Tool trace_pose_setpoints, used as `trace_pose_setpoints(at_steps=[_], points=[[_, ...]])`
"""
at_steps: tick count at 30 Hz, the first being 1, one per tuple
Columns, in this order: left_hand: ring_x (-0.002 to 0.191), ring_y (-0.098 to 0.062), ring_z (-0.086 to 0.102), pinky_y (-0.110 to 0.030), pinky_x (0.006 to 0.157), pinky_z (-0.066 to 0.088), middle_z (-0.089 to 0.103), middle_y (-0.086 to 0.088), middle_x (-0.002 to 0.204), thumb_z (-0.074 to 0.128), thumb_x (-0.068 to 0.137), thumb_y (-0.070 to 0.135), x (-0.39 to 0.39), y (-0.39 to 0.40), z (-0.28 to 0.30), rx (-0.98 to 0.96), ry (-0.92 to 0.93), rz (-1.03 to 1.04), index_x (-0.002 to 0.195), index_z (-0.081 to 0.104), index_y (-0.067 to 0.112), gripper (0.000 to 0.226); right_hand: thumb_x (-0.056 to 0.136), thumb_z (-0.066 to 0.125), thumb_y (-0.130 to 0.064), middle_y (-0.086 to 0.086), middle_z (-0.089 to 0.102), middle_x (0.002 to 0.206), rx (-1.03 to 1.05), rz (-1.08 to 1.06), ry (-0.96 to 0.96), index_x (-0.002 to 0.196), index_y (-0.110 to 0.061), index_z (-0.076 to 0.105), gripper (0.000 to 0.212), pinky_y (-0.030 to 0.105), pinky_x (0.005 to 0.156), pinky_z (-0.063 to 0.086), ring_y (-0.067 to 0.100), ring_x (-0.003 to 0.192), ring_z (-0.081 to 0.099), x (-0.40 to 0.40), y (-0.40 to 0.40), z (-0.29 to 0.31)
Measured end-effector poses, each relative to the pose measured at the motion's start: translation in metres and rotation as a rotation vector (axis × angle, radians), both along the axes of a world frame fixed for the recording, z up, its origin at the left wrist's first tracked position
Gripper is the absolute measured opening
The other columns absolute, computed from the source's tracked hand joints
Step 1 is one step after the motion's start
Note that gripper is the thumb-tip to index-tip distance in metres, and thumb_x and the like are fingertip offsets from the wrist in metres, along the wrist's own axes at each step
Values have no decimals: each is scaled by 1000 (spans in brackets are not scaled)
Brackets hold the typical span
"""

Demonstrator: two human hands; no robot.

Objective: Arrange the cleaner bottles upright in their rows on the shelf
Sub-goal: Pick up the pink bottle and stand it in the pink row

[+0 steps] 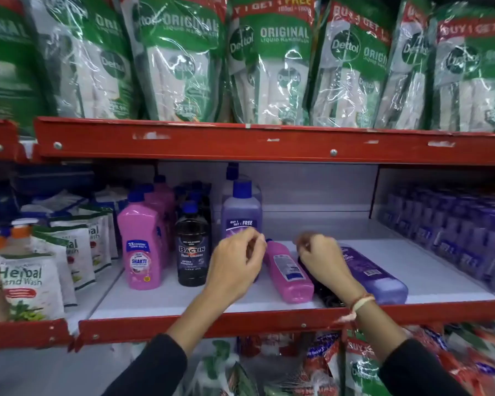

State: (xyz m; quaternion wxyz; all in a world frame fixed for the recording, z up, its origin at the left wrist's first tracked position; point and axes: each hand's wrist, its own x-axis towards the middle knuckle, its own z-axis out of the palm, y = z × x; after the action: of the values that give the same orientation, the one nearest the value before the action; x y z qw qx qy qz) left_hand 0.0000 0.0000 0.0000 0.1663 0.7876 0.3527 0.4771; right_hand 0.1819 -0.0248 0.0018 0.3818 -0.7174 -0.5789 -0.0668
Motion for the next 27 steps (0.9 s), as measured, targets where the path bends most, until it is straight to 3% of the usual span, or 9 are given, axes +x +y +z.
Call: trace_pose_setpoints(at_steps=[5,8,10,12,15,17,20,23,27], points=[[91,-26,65,-39,87,54,68,-7,94,55,88,28,43,24,-35,-731,123,-121,82,60,20,11,92,40,-9,19,67,113,-464,6,173,106,2,64,30,30,75,46,33,100,64,30,23,-20],[91,-25,64,-36,83,53,67,-8,99,66,83,27,63,31,-41,-887,22,-139,107,61,7,32,92,44,-7,16,62,124,-537,15,210,118,0,63,33,25,82,45,31,116,57,38,25,-16],[89,-25,64,-35,78,55,67,-8,93,72,80,23,74,35,-43,-957,-58,-144,97,61,12,24,91,46,-8,15,62,125,-572,25,243,118,-2,63,32,18,68,42,30,117,57,39,30,-13],[84,-25,63,-33,67,55,62,-4,79,76,77,22,80,34,-41,-1023,-91,-144,80,51,17,26,92,47,-14,12,63,127,-606,42,245,120,-7,62,33,19,71,46,29,116,59,39,39,-12],[88,-26,65,-36,67,58,62,-3,80,80,71,14,86,39,-42,-1075,-138,-178,97,47,13,42,93,48,-16,13,64,125,-573,50,327,120,-5,61,32,32,88,51,30,112,62,50,47,-14],[94,-28,68,-41,78,59,67,-9,93,83,65,8,85,43,-46,-1091,-188,-183,108,48,8,55,89,51,-7,21,68,116,-524,117,374,112,2,65,28,31,77,55,28,94,68,61,49,-19],[88,-25,73,-34,68,62,71,-16,104,87,59,6,86,47,-55,-1091,-231,-167,117,52,1,67,89,55,-4,17,68,93,-476,136,472,106,7,66,23,14,51,53,4,53,64,72,52,-23],[86,-23,73,-35,73,61,73,-14,100,89,56,9,84,45,-62,-975,-198,-170,96,63,9,48,86,66,-16,15,71,88,-457,196,581,85,6,67,22,30,75,61,19,72,71,72,52,-21],[77,-9,67,-22,66,58,68,2,87,89,55,8,76,38,-66,-806,-176,-220,90,55,17,49,85,67,-19,16,72,109,-390,381,778,109,3,66,33,34,86,59,27,99,70,71,31,-16]])
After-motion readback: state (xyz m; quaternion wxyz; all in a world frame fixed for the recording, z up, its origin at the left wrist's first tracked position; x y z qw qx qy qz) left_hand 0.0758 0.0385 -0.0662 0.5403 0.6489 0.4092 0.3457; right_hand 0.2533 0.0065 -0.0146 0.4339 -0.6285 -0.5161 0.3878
